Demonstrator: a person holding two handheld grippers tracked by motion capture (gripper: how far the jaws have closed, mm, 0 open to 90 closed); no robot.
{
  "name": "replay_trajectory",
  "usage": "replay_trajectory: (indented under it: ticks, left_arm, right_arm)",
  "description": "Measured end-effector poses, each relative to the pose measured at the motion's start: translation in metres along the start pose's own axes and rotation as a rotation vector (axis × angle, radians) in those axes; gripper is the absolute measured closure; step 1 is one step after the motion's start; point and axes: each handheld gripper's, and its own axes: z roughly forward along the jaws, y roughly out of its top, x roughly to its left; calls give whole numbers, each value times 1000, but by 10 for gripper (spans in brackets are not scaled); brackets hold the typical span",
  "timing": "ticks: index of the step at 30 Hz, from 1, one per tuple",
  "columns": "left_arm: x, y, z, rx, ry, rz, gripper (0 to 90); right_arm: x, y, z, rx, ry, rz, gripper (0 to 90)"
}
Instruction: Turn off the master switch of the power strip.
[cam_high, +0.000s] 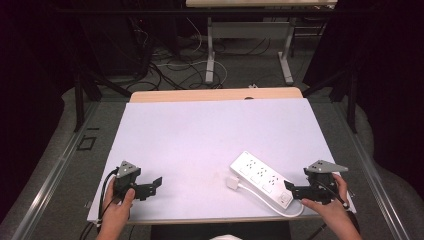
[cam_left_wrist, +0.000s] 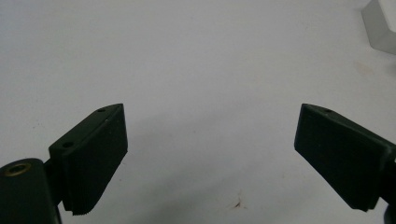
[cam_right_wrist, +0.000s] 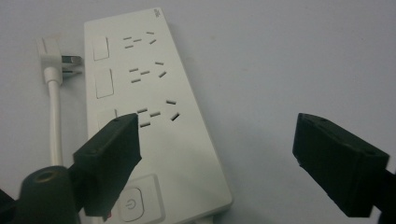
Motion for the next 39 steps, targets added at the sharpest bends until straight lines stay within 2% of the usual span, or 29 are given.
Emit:
replay_trajectory:
  ticks: [4,6,8,13,14,18,20,21,23,24,27,34,39]
  left_arm:
    - [0,0,0,10,-1,3,98]
    - [0,0,0,9,0,7,98]
    - [0,0,0,3,0,-1,98]
    - [1,0,-1,5,1,1,98]
    - [1,0,-1,4,1,1,98]
    - [1,0,-1,9,1,6,98]
    - [1,0,-1,5,2,1,98]
    - [2,0,-2,14,0,12,98]
    - [1,0,-1,9,2,1,98]
    - [0,-1,0,-4,6,-3,98]
    - [0,0,0,-1,4,-2,98]
    - [0,0,0,-2,6,-2,98]
    - [0,0,0,-2,5,-2,99]
  right_arm:
    - [0,3,-5,-4,11,11,181]
    - [-1,5,-7,19,8,-2,196]
    - [0,5,-6,7,5,-3,221]
    - [-2,10,-9,27,10,-24,283]
    - [-3,10,-10,27,-2,-42,291]
    - [-5,10,-10,56,15,-45,330]
    - [-6,9,-11,67,14,-45,362]
    - [-6,9,-12,62,20,-44,371]
    - [-7,8,-14,67,21,-35,408]
    - [-9,8,-14,65,17,-49,417]
    - [-10,8,-16,82,19,-36,470]
    - [-10,10,-19,103,26,-46,567]
    - [-8,12,-18,134,33,-81,637]
